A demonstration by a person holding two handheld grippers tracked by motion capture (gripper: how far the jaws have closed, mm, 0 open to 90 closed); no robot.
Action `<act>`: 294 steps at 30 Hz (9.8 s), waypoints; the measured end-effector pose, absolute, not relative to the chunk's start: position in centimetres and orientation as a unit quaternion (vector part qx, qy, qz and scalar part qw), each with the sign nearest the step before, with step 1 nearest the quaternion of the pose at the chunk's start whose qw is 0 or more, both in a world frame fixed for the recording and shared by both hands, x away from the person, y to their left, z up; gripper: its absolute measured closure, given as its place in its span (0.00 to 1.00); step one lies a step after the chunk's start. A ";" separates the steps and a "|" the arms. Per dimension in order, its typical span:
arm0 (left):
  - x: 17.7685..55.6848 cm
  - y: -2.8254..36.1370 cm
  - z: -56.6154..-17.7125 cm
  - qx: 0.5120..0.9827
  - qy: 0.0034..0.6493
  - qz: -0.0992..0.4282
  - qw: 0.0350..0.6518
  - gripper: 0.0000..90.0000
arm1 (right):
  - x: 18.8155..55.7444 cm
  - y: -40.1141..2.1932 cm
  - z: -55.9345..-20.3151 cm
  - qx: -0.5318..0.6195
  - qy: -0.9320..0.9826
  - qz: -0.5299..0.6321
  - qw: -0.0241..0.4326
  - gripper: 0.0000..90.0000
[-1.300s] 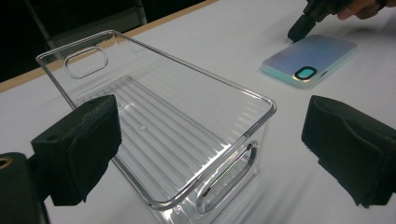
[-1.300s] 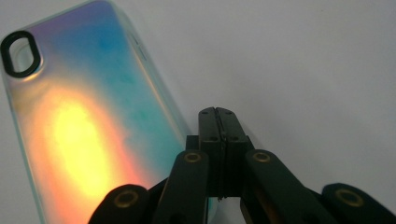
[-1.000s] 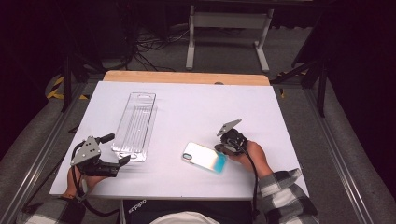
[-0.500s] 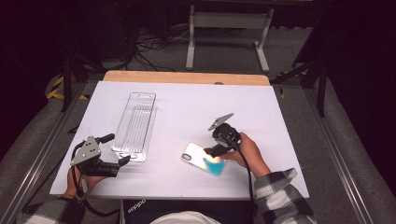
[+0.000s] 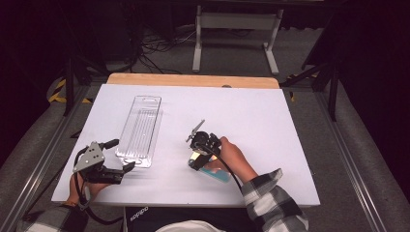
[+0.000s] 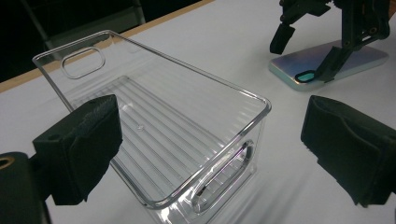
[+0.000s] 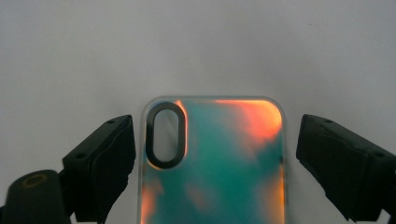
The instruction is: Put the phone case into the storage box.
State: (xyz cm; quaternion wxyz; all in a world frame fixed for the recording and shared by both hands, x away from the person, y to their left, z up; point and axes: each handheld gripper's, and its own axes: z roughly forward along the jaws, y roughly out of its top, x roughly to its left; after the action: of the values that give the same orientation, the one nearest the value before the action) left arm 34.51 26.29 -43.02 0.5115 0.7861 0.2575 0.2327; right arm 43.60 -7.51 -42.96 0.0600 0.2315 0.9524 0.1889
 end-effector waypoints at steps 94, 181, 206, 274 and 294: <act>36.4 11.9 -39.7 0.766 0.178 0.163 0.596 0.73 | 36.1 -9.6 -35.4 0.273 0.741 0.548 0.278 0.20; 36.3 17.3 -37.4 0.780 0.150 0.204 0.573 0.91 | 35.4 -17.3 -38.4 0.244 0.757 0.485 0.364 0.27; 36.1 18.2 -36.8 0.771 0.153 0.217 0.578 0.91 | 35.0 -19.4 -39.7 0.262 0.765 0.461 0.365 0.27; 37.0 22.2 -35.6 0.742 0.190 0.252 0.591 0.91 | 35.2 -19.2 -39.8 0.259 0.769 0.456 0.366 0.26; 37.9 22.9 -36.1 0.744 0.205 0.256 0.582 0.91 | 35.3 -19.3 -39.8 0.258 0.771 0.454 0.364 0.26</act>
State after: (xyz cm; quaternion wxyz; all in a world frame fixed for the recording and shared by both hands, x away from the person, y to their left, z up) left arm 37.94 22.94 -36.15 0.5820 0.7441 0.2053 0.2558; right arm 35.30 -19.26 -39.81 0.3635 0.2584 0.7711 0.4543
